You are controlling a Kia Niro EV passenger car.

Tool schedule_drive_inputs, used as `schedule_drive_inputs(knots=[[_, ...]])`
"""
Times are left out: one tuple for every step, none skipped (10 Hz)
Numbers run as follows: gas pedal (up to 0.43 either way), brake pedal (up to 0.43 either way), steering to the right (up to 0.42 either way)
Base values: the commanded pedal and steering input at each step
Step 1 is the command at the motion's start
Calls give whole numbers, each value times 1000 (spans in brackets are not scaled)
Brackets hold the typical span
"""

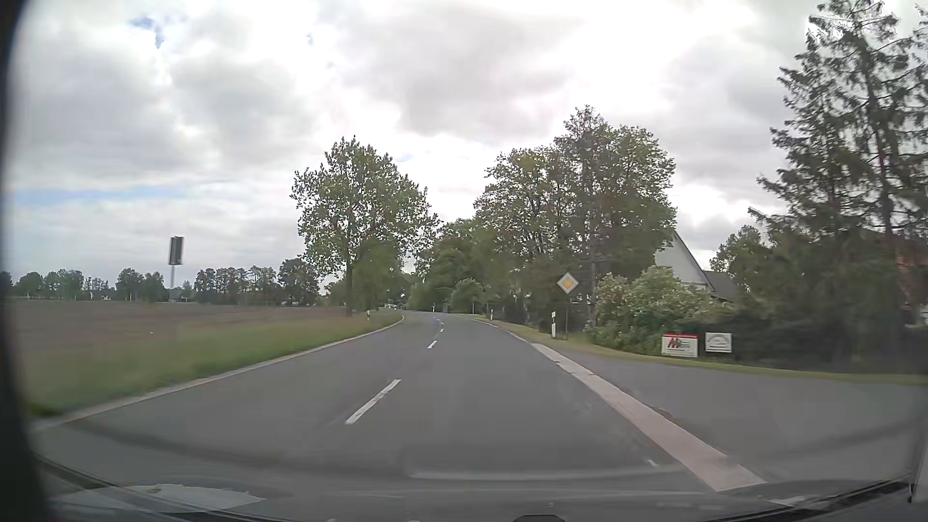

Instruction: Follow the waypoints while adhering to traffic rules and regulations

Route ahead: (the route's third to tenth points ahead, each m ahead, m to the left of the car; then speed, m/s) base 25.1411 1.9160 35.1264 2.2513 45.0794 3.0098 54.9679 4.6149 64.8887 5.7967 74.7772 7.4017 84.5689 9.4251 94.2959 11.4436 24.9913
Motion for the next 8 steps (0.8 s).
schedule_drive_inputs(knots=[[370, 0, -19], [370, 0, -19], [370, 0, -19], [370, 0, -19], [370, 0, -18], [370, 0, -18], [370, 0, -18], [370, 0, -17]])
